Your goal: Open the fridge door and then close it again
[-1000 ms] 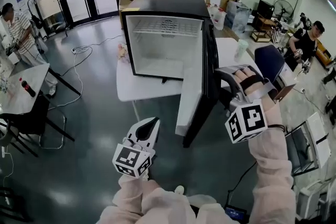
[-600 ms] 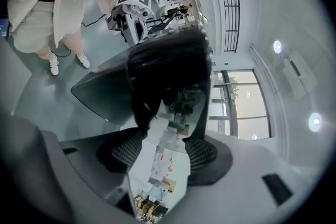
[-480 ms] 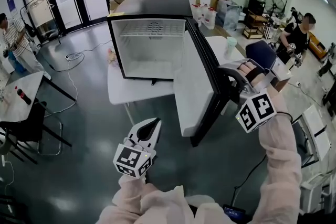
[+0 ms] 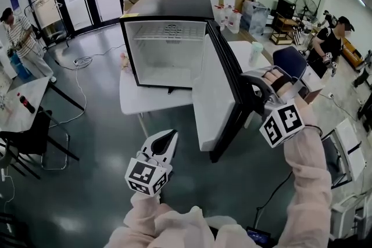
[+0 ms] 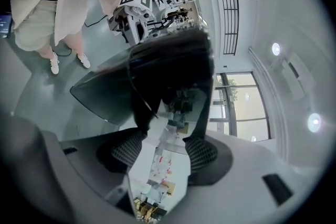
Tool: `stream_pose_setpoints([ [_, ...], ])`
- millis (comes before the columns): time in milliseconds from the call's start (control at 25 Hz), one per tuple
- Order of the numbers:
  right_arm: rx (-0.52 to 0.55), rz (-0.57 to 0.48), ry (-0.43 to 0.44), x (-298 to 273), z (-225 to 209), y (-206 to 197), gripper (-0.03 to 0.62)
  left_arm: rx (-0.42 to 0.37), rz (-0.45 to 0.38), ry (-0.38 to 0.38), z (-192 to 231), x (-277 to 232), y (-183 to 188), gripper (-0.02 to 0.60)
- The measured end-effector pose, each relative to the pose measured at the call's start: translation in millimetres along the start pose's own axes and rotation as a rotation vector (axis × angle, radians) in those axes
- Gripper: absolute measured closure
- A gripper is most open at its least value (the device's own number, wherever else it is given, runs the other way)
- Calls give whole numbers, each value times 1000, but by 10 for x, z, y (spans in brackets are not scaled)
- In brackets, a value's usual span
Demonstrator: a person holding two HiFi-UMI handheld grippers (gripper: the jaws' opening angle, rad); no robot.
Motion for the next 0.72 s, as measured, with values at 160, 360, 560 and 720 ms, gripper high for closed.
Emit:
stream_pose_setpoints([
  [160, 2, 2, -1, -6, -5, 39, 350, 6, 1, 9, -1, 17, 4, 571],
  [360, -3, 7, -11, -81, -8, 207, 352, 13, 10, 41, 41, 102, -21, 571],
  [560, -20, -47, -1, -195, -38, 438, 352, 13, 31, 60, 74, 222, -49, 571],
  [720, -20, -93, 2, -336, -56, 625, 352, 16, 52, 93, 191, 316, -104, 571],
])
Point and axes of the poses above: the fingertips, and each gripper's own axes: x backward along the fingers, z to its left, y out of its top, the point moved 9 cm from there along x, backward along the fingers, and after that the axes turned 15 degrees about -x, right-handed, at the moved point
